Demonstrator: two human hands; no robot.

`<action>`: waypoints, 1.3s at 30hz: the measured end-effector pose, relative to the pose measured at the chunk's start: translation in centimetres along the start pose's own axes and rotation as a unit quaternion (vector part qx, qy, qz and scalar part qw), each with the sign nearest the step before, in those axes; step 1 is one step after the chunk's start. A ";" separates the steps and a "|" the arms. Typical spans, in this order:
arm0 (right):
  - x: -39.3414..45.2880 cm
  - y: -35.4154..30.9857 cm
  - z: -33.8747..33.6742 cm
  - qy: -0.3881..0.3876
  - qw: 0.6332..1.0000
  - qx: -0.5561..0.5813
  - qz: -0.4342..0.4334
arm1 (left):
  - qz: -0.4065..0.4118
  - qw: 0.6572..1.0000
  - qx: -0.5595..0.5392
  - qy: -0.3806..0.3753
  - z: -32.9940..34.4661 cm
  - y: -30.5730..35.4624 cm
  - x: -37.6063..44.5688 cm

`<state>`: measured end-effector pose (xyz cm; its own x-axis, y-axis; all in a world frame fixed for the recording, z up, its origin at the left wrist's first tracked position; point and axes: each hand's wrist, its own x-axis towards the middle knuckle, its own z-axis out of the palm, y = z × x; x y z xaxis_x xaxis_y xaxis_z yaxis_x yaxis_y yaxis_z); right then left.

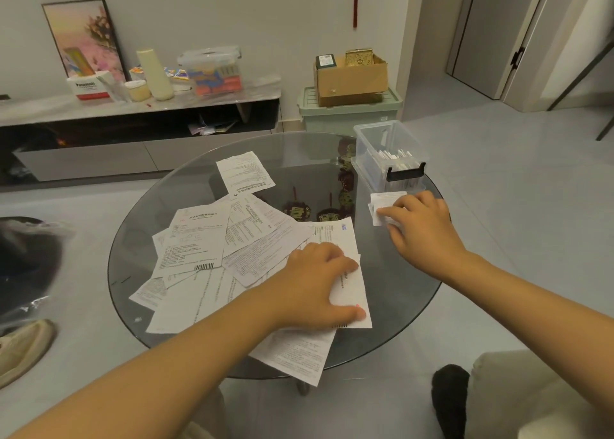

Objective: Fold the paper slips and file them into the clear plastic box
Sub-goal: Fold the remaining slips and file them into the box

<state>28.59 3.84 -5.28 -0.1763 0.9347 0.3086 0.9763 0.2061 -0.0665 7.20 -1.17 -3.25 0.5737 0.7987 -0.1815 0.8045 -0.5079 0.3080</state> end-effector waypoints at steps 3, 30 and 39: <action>-0.7 -0.9 -0.7 0.010 1.000 0.011 -0.022 | 0.009 0.999 0.039 -0.018 0.2 0.5 -0.4; -2.6 -3.8 -2.4 -0.118 0.967 0.199 -0.108 | -0.029 0.982 -0.149 0.111 1.7 -1.2 -1.0; -1.4 -5.6 -4.7 0.027 0.949 0.260 -0.178 | 0.003 0.980 -0.168 0.107 -1.0 -1.2 -5.1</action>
<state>23.94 0.02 -0.87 -0.4625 0.7663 0.4459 0.6597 0.6335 -0.4045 3.21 -4.30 -1.74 0.5046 0.8633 0.0095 0.6841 -0.4065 0.6056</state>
